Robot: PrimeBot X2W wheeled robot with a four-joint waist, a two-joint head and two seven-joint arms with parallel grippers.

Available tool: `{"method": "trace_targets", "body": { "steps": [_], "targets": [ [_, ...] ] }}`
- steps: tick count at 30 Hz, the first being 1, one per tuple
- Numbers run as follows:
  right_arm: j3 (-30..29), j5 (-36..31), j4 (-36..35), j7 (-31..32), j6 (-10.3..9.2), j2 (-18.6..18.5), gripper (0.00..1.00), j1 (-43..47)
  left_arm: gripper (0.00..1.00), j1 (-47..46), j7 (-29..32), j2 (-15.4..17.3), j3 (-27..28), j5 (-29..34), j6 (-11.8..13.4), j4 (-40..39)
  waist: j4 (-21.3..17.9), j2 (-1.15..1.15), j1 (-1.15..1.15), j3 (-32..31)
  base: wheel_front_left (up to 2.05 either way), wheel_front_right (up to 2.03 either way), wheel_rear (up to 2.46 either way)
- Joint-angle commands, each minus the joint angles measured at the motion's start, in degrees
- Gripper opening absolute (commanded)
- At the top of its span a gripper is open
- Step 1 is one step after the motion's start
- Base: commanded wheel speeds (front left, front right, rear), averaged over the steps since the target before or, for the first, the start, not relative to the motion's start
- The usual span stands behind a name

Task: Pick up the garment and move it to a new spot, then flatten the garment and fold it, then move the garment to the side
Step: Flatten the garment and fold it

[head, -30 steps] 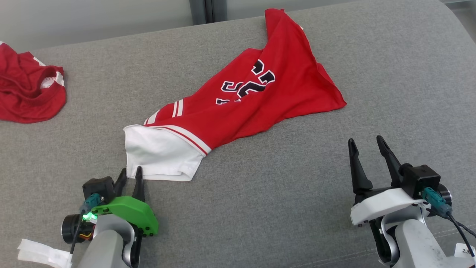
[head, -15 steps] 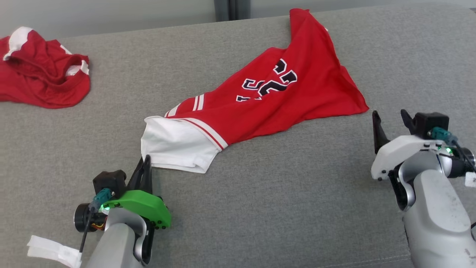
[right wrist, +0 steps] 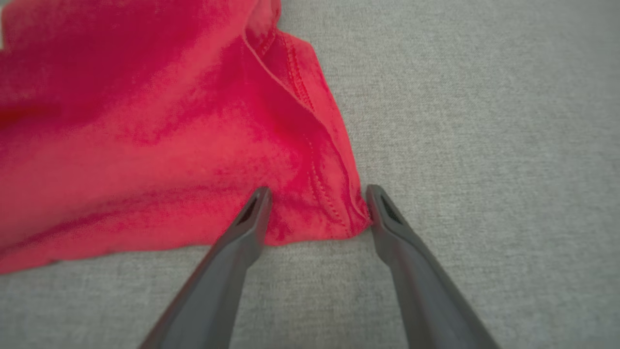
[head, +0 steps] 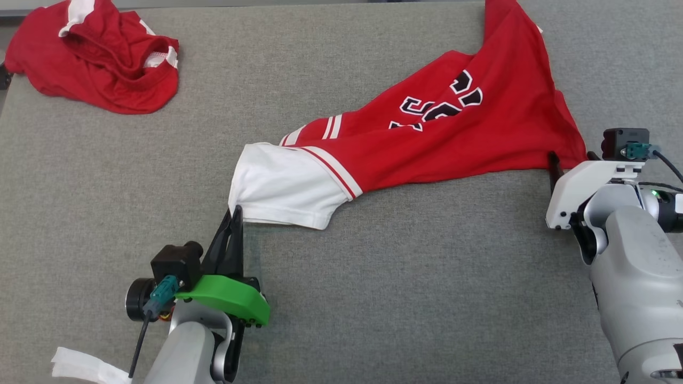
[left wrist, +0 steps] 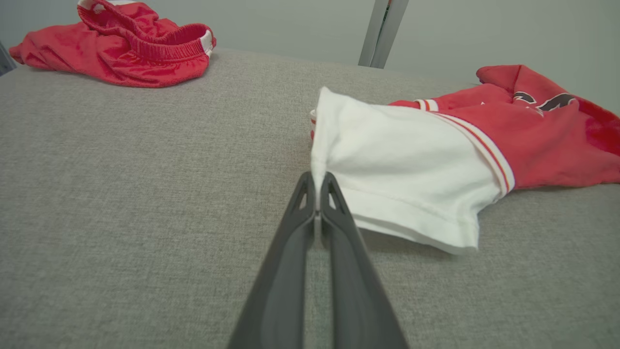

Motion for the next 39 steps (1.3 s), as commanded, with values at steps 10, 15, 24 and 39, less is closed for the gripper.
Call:
{"method": "trace_targets", "body": {
  "steps": [10, 15, 24, 39],
  "targets": [
    [2.8, 4.9, 6.3, -2.1, -0.08, 0.2, 0.00, -3.0, 0.00, 0.4, -0.2, 0.8, 0.7, 1.5, 1.0, -6.0, -1.1, 0.00, 0.00, 0.0, 0.00, 0.00, 0.00],
    [7.1, 9.6, 5.6, -5.7, -0.08, 1.0, 0.00, -2.7, 0.00, -0.9, -0.2, 2.3, 1.4, 2.3, 1.1, -9.6, -2.6, 0.00, 0.00, -1.6, 0.00, 0.00, 0.00],
    [18.9, 23.9, -5.1, -9.9, -0.08, 0.3, 0.00, 2.4, 0.00, -3.0, 1.3, 6.3, 2.6, 3.8, 1.2, -20.9, -5.6, 0.00, 0.00, -7.3, 0.00, 0.00, 0.00],
    [16.4, 29.1, -49.9, -7.3, -0.07, -8.3, 0.00, 17.1, 0.00, -8.8, 13.5, 15.2, 7.0, 4.9, 1.8, -51.7, -11.1, 0.00, 0.00, -16.3, 0.00, 0.00, 0.00]
  ]
}}
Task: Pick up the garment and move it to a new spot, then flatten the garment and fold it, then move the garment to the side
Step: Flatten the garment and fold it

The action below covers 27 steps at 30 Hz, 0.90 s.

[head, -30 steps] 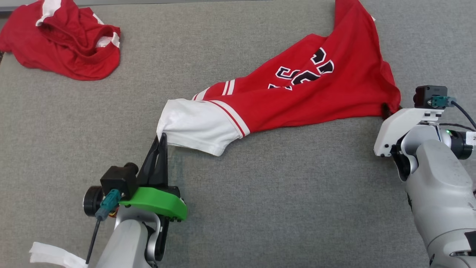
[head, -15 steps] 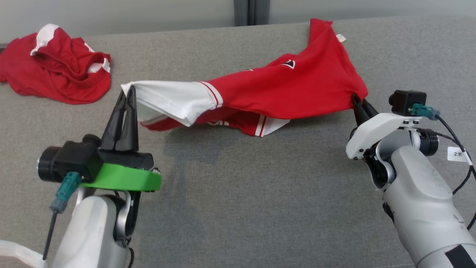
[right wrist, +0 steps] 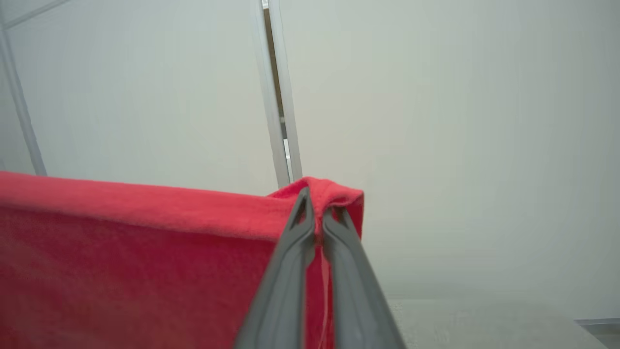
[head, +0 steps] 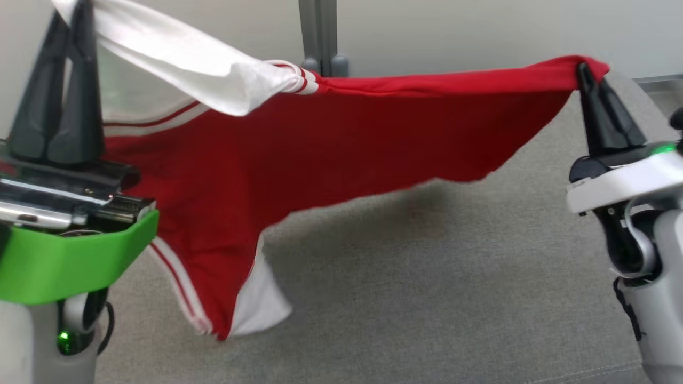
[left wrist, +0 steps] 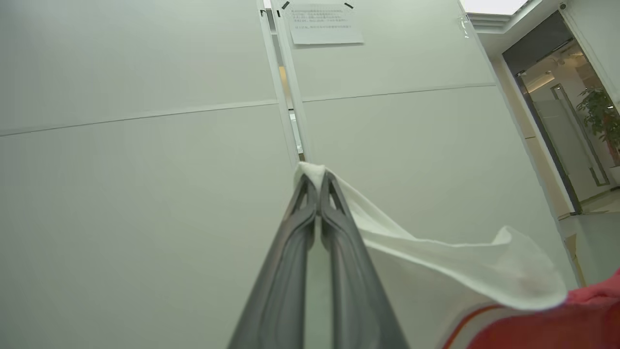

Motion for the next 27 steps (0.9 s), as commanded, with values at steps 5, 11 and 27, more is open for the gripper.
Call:
{"method": "trace_targets", "body": {
  "steps": [5, 11, 27],
  "targets": [
    [-7.6, -5.0, -20.6, 7.0, -0.06, 1.2, 0.00, 5.3, 0.00, -5.0, 5.1, 2.5, 1.3, -0.6, -0.2, -8.8, -3.5, 0.00, 0.00, -2.6, 0.00, 0.00, 0.00],
    [-12.4, -8.1, -34.7, 13.6, -0.05, 3.7, 0.00, 8.0, 0.00, -9.2, 9.4, 3.5, 1.4, -1.5, -0.5, -12.1, -4.0, 0.00, 0.00, -1.3, 0.00, 0.00, 0.00],
    [-5.4, -14.4, -9.4, 7.5, -0.04, 8.0, 0.00, -20.5, 0.00, -34.9, 6.4, 4.9, 0.3, -0.3, -4.1, 16.9, -3.1, 0.00, 0.00, 20.7, 0.00, 0.00, 0.00]
  ]
}}
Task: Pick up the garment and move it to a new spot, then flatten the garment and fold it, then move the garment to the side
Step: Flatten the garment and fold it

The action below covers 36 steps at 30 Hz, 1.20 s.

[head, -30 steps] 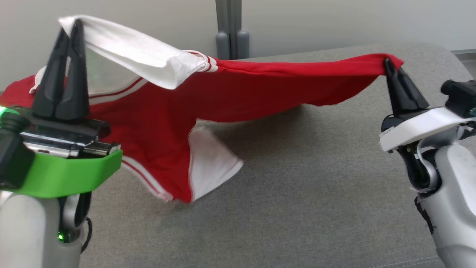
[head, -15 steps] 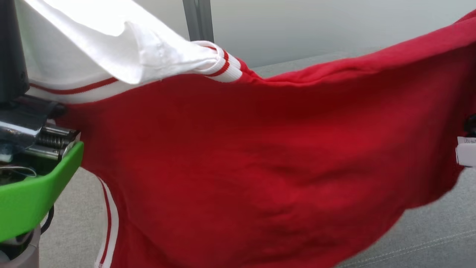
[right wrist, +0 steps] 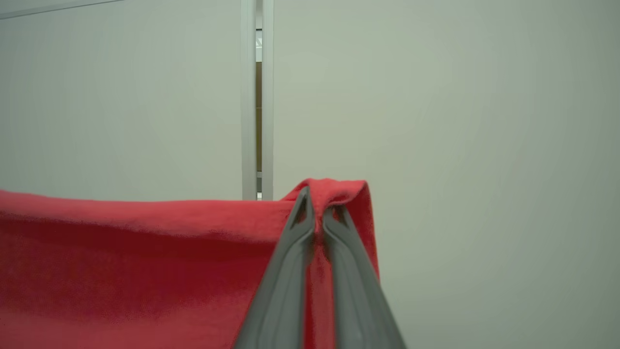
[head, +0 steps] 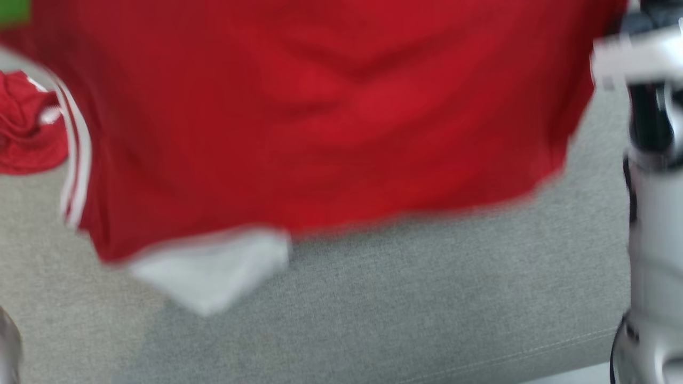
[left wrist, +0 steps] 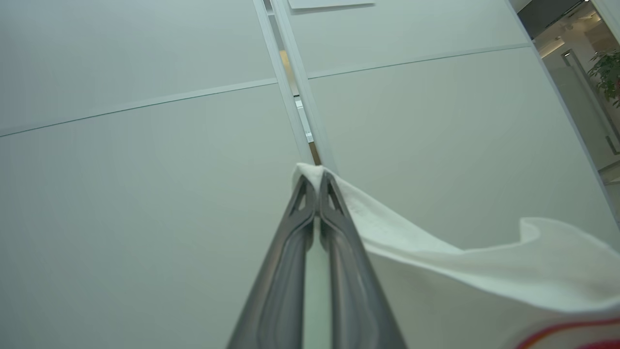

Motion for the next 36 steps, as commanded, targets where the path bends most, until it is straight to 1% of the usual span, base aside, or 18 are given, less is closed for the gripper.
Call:
{"method": "trace_targets", "body": {
  "steps": [1, 3, 5, 7, 10, 12, 15, 18, 22, 26, 31, 36],
  "targets": [
    [0.2, -3.0, 5.0, -2.6, -0.01, 0.2, 0.00, -6.3, 0.00, -6.0, -1.4, 0.4, -0.7, 1.9, -0.5, 4.2, 0.8, 0.00, 0.00, 10.1, 0.00, 0.00, 0.00],
    [0.5, -7.6, 13.3, -6.5, -0.04, 0.5, 0.00, -14.6, 0.00, -13.7, -4.1, 0.2, -2.5, 4.9, -0.9, 11.0, 1.9, 0.00, 0.00, 12.1, 0.00, 0.00, 0.00],
    [-0.6, -11.2, 20.7, -10.1, -0.04, 1.7, 0.00, -21.5, 0.00, -20.3, -7.7, -1.1, -3.2, 6.8, 0.0, 16.7, 3.0, 0.00, 0.00, 14.2, 0.00, 0.00, 0.00],
    [-2.0, -15.3, 26.7, -13.6, -0.03, 2.4, 0.00, -27.1, 0.00, -24.8, -11.9, -2.4, -3.8, 8.1, 0.7, 21.4, 4.1, 0.00, 0.00, 15.9, 0.00, 0.00, 0.00],
    [-4.2, -20.0, 33.2, -16.0, -0.04, 3.3, 0.00, -33.2, 0.00, -29.1, -16.5, -4.4, -4.5, 8.2, 1.1, 26.4, 6.2, 0.00, 0.00, 19.2, 0.00, 0.00, 0.00],
    [-4.8, -22.6, 37.2, -17.1, -0.04, 3.7, 0.00, -35.0, 0.00, -28.7, -18.2, -6.1, -4.5, 7.2, 1.4, 29.0, 7.5, 0.00, 0.00, 21.6, 0.00, 0.00, 0.00],
    [-5.9, -24.5, 41.5, -18.1, -0.05, 4.1, 0.00, -35.0, 0.00, -25.1, -19.8, -8.2, -3.8, 5.3, 1.5, 30.7, 9.4, 0.00, 0.00, 25.0, 0.00, 0.00, 0.00],
    [-6.2, -25.0, 44.7, -18.3, -0.05, 4.5, 0.00, -32.6, 0.00, -20.1, -20.4, -10.2, -2.3, 3.0, 1.0, 29.0, 10.4, 0.00, 0.00, 27.5, 0.00, 0.00, 0.00],
    [-5.7, -21.9, 43.3, -18.4, -0.05, 4.6, 0.00, -27.9, 0.00, -9.8, -20.3, -12.4, -0.7, 2.2, -0.4, 22.6, 11.1, 0.00, 0.00, 29.2, 0.00, 0.00, 0.00],
    [-4.9, -17.3, 38.4, -18.4, -0.05, 4.7, 0.00, -21.9, 0.00, -1.6, -20.3, -14.8, 1.3, 0.9, -1.8, 15.7, 10.7, 0.00, 0.00, 29.1, 0.00, 0.00, 0.00],
    [-5.4, -11.1, 30.8, -18.4, -0.04, 4.0, 0.00, -14.6, 0.00, 7.6, -20.3, -17.1, 2.7, -0.4, -2.9, 8.2, 9.9, 0.00, 0.00, 27.2, 0.00, 0.00, 0.00],
    [-5.0, -6.1, 25.2, -18.4, -0.04, 4.2, 0.00, -7.9, 0.00, 16.4, -20.2, -17.8, 3.9, -0.5, -3.4, 2.5, 8.7, 0.00, 0.00, 24.2, 0.00, 0.00, 0.00]
  ]
}}
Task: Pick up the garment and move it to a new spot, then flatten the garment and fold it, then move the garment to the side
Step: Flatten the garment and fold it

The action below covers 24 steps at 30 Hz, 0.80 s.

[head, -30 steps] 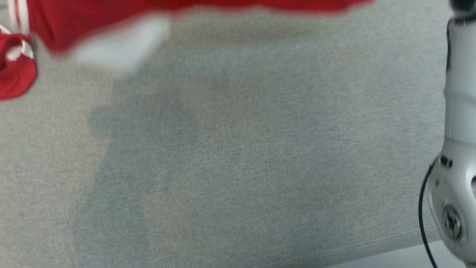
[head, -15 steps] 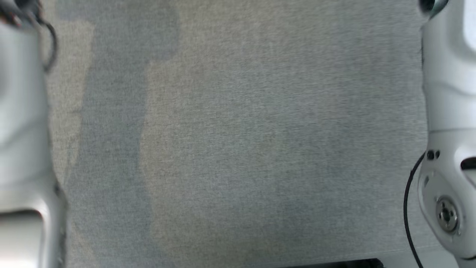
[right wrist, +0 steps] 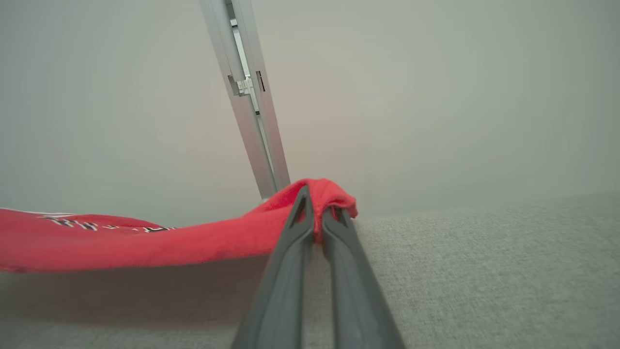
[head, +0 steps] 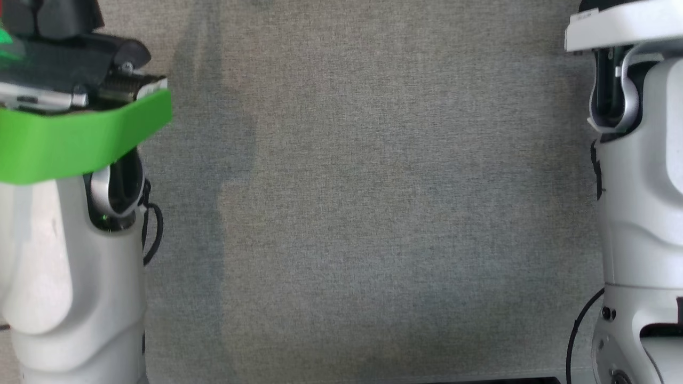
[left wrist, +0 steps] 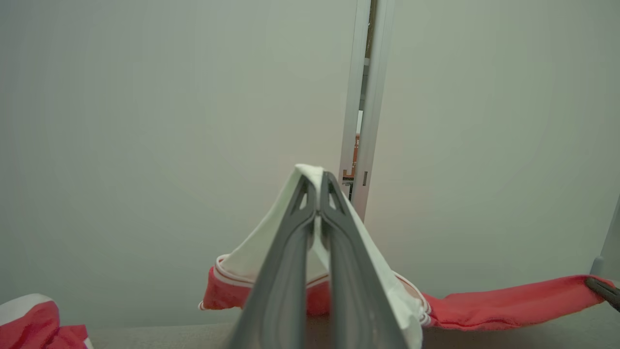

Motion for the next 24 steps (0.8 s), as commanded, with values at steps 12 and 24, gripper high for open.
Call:
{"method": "trace_targets", "body": {
  "steps": [12, 24],
  "targets": [
    [2.1, 7.4, -10.6, -0.2, -0.08, 0.6, 0.00, 23.9, 0.00, 29.1, 0.0, -1.4, 3.8, -2.6, -0.3, -8.9, -3.1, 0.00, -0.01, -18.1, 0.00, 0.00, 0.00],
    [3.3, 12.7, -18.6, -0.2, -0.08, 0.8, 0.00, 45.2, 0.00, 49.5, 0.0, -1.5, -0.1, -1.6, 3.8, -19.1, -3.3, 0.00, -0.01, -30.4, 0.00, 0.00, 0.00]
  ]
}}
